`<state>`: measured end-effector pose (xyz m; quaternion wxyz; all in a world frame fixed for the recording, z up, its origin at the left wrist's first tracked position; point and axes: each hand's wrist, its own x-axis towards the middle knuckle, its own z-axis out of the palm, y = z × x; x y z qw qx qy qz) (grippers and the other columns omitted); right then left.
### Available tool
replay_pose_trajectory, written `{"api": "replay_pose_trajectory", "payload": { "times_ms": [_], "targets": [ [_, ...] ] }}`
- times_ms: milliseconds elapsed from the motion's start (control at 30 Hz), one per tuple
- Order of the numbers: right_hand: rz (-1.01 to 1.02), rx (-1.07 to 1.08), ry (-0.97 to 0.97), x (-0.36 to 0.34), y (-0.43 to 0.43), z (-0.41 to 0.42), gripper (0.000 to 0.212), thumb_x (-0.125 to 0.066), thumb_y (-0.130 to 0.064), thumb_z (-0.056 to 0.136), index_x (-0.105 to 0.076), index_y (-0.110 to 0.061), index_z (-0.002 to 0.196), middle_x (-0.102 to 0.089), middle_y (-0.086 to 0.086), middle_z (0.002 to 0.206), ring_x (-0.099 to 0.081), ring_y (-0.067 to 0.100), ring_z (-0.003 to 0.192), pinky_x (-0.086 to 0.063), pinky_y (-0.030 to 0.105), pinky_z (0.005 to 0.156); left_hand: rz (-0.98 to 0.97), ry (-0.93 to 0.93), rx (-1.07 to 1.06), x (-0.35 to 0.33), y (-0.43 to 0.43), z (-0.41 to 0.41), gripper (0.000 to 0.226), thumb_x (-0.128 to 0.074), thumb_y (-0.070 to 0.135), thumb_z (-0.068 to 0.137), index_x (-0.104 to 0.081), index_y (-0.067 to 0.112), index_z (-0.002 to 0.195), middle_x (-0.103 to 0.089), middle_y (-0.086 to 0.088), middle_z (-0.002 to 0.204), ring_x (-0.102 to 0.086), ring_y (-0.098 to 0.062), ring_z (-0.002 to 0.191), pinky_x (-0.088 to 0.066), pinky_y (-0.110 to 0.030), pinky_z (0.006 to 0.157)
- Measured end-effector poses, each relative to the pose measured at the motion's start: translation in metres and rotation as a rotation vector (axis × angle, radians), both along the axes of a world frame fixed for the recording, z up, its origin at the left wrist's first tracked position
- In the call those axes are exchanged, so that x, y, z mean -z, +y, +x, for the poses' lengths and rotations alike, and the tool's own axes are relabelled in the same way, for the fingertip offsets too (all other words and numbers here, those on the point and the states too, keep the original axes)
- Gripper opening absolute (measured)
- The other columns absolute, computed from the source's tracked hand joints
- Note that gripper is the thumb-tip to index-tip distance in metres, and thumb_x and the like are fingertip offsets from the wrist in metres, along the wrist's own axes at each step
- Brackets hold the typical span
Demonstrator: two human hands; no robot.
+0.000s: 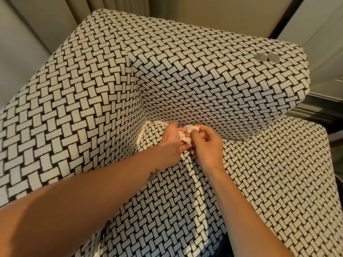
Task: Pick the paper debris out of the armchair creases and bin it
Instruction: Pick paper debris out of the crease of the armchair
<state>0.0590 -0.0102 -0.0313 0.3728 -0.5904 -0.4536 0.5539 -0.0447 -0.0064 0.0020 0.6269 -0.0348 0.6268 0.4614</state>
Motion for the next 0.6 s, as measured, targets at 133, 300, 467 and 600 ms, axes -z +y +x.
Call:
{"api": "replay_pose_trajectory", "payload": {
  "times_ms": [133,300,467,600],
  "targets": [
    [0.184,-0.078,-0.15,0.001,-0.004,0.01,0.018,-0.066,-0.024,0.097,-0.071,-0.033,0.111,-0.067,-0.004,0.1,-0.06,0.009,0.073,-0.048,0.021,0.057,0.041,-0.129,0.0,-0.004,-0.001,0.002,0.056,-0.037,0.043,0.107,-0.062,-0.006,0.114,-0.075,-0.022,0.102,-0.074,-0.034,0.095,-0.054,-0.046,0.101],
    [0.277,-0.298,-0.34,-0.001,-0.01,0.014,0.024,-0.069,-0.028,0.093,-0.07,-0.033,0.116,-0.053,-0.014,0.11,-0.048,0.012,0.114,-0.051,0.033,0.097,0.06,-0.238,0.02,-0.011,-0.002,0.003,0.038,-0.045,0.04,0.104,-0.057,0.004,0.103,-0.063,-0.012,0.089,-0.064,-0.026,0.084,-0.059,-0.041,0.081],
    [0.37,-0.318,-0.443,-0.005,-0.012,0.017,0.028,-0.069,-0.035,0.092,-0.065,-0.03,0.119,-0.052,-0.017,0.108,-0.044,0.01,0.111,-0.048,0.028,0.093,0.096,-0.213,0.098,-0.01,-0.002,0.004,0.048,-0.04,0.047,0.104,-0.062,0.004,0.104,-0.063,-0.012,0.084,-0.061,-0.028,0.09,-0.052,-0.044,0.094],
    [0.437,-0.306,-0.521,-0.002,-0.009,0.021,0.018,-0.069,-0.025,0.093,-0.067,-0.025,0.11,-0.052,-0.026,0.1,-0.05,0.011,0.106,-0.052,0.037,0.089,0.121,-0.208,0.188,-0.011,-0.006,0.005,0.06,-0.032,0.05,0.105,-0.059,-0.001,0.121,-0.067,-0.015,0.099,-0.064,-0.027,0.092,-0.051,-0.039,0.088]
  ]
}}
